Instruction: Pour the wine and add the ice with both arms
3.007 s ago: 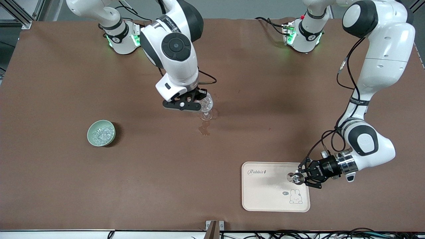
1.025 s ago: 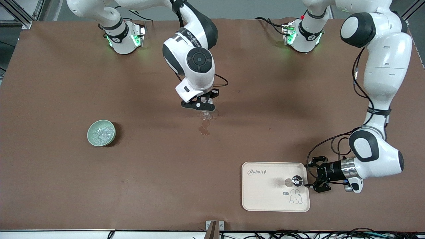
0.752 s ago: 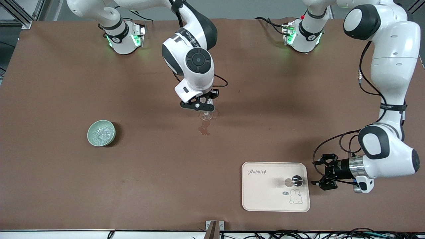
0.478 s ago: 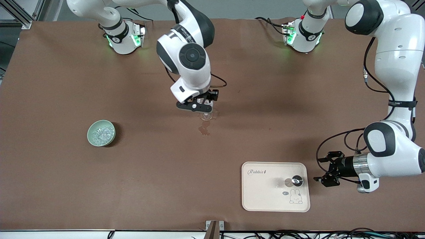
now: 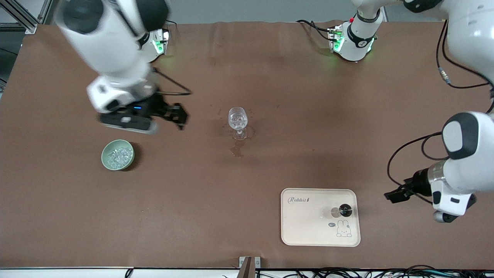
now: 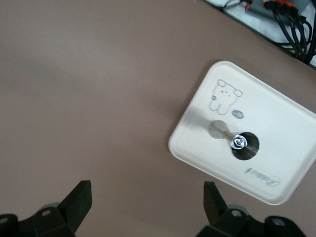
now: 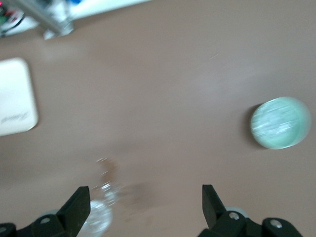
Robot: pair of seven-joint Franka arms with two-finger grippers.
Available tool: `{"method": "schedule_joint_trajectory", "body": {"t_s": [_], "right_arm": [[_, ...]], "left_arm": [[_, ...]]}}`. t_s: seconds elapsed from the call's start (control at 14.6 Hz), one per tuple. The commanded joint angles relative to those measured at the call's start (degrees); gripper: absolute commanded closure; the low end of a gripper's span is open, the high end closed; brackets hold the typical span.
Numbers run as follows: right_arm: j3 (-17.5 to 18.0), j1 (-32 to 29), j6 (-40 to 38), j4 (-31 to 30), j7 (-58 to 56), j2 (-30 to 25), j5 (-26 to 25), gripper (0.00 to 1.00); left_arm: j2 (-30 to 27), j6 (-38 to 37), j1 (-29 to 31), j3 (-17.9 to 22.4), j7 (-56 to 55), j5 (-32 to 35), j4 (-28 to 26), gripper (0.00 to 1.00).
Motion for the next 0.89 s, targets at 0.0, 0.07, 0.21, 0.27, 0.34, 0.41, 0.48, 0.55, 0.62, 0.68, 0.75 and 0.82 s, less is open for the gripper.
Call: {"method": "schedule_joint_trajectory", "body": {"t_s": [0.0, 0.07, 0.21, 0.27, 0.34, 0.41, 0.48, 0.55, 0.62, 0.68, 0.75, 0.82], "right_arm": [[-0.2, -4.4, -1.1, -2.3, -2.2, -4.5, -4.5, 0.0], [0.3, -8.1, -1.8, -2.3, -3.6, -5.4, -4.4, 0.0], [1.0, -13.3, -5.5, -2.3, -9.0, -6.9, -4.4, 0.0], [1.7, -16.6, -6.8, -2.3, -12.5, -7.9, -4.1, 0.0], [2.6, -19.7, -8.0, -2.7, -16.2, -9.1, -3.8, 0.0], [3.7, -23.4, -10.0, -2.7, -20.0, -9.6, -3.7, 0.0], [5.3, -26.9, -11.3, -2.6, -22.5, -9.7, -3.6, 0.0], [7.0, -30.0, -11.5, -2.6, -24.9, -10.1, -3.5, 0.0], [7.4, -31.5, -12.0, -2.9, -27.8, -10.5, -3.0, 0.0], [6.9, -31.7, -12.2, -3.5, -28.9, -10.6, -1.6, 0.0], [5.9, -31.6, -11.7, -3.7, -29.0, -10.4, -0.8, 0.0], [5.9, -31.6, -11.1, -3.7, -29.0, -10.3, -0.7, 0.0]], "left_arm": [[-8.8, -5.4, -1.3, 0.4, 8.3, 7.2, -2.2, 0.0], [-11.4, -7.3, -1.0, 0.5, 13.5, 7.0, -2.2, 0.0], [-15.0, -10.6, -0.8, 0.5, 18.6, 6.5, -2.3, 0.0], [-16.6, -13.0, -0.7, 0.4, 19.4, 5.5, -2.3, 0.0], [-18.4, -15.1, -0.7, 0.6, 20.2, 4.0, -2.4, 0.0], [-20.2, -15.9, -0.6, 0.7, 22.0, 1.6, -3.3, 0.0], [-22.9, -17.0, -0.7, 1.4, 23.5, -1.3, -5.6, 0.0], [-26.6, -17.0, -1.2, 3.2, 23.8, -3.1, -10.0, 0.0], [-30.3, -16.8, -2.0, 4.7, 23.9, -3.9, -14.0, 0.0], [-33.5, -16.6, -3.3, 5.6, 23.9, -4.3, -17.6, 0.0], [-36.8, -16.6, -5.1, 8.2, 24.5, -5.1, -20.9, 0.0], [-39.1, -16.6, -8.2, 11.0, 25.5, -5.9, -23.7, 0.0]]}}
